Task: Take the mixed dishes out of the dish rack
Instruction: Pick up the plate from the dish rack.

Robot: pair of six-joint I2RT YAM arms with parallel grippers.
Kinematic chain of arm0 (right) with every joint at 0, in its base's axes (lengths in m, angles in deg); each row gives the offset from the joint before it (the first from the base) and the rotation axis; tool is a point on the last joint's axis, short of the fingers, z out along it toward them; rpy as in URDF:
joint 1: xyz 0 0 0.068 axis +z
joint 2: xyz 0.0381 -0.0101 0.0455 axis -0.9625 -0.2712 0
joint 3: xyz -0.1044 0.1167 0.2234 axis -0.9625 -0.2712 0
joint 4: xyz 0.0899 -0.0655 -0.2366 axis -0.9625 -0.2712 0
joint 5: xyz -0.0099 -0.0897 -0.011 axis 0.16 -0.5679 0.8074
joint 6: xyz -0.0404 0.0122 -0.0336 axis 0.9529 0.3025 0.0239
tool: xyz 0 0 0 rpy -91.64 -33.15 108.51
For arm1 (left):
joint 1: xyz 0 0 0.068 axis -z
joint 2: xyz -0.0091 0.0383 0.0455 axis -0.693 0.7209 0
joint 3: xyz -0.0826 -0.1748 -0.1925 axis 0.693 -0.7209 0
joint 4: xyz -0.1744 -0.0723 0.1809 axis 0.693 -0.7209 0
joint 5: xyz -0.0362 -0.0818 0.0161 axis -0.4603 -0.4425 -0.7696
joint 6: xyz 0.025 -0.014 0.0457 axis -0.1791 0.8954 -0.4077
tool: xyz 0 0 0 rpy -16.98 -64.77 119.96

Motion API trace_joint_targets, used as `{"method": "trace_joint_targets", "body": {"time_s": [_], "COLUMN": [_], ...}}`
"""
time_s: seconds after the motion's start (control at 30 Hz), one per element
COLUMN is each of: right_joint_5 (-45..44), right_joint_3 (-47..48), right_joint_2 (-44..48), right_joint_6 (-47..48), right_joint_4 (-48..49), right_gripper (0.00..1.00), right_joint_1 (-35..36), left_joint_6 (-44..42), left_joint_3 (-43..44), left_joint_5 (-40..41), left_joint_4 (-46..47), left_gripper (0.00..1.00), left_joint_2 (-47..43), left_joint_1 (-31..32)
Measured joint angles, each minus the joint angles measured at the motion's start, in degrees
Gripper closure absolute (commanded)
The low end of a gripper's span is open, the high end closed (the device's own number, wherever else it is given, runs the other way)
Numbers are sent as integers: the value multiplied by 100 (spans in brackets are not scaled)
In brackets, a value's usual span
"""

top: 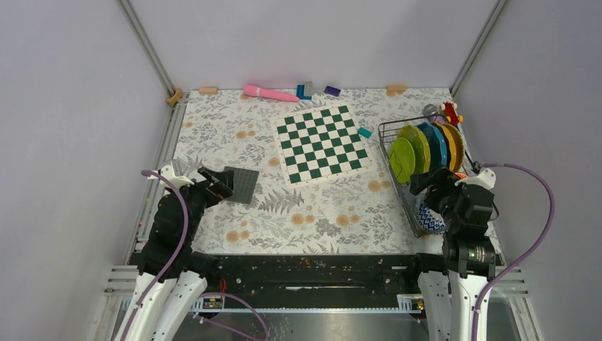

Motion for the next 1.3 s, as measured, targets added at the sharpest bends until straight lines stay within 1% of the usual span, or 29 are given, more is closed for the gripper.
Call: {"method": "trace_joint_targets", "body": {"time_s": [0.2, 0.33, 0.43, 0.63, 0.7, 0.8, 0.9, 1.07, 1.17, 1.3], "right_joint_5": [48, 37, 55, 538, 470, -83, -734, -1360, -1486, -1375], "right_joint_3": [129, 271, 516, 1257, 1493, 1996, 2691, 3650, 4201, 4706], "right_joint_2": [-120, -479, -896, -2114, -2479, -3082, -3685, -4664, -5241, -5753], "right_joint_6": [293, 448, 546, 914, 1043, 1370, 1867, 3338, 4063, 4675], "right_joint_4": [249, 356, 468, 662, 658, 605, 518, 498, 245, -92], "right_gripper": [1, 1, 1, 1, 1, 1, 1, 1, 1, 1], "right_joint_1": [0, 0, 0, 0, 0, 2, 4, -17, -160, -699], "left_joint_6": [2, 2, 2, 0, 0, 0, 0, -4, -39, -42], "left_joint_3": [-11, -46, -94, -109, -109, -109, -111, -111, -111, -111], "left_joint_5": [-57, -74, -101, -142, -140, -140, -138, -138, -136, -92], "left_joint_4": [98, 205, 262, 302, 304, 304, 306, 321, 321, 330], "left_gripper": [1, 1, 1, 1, 1, 1, 1, 1, 1, 1], "left_joint_2": [0, 0, 11, 76, 79, 94, 125, 232, 286, 299], "left_joint_1": [0, 0, 0, 0, 0, 0, 0, 0, 0, 0]}}
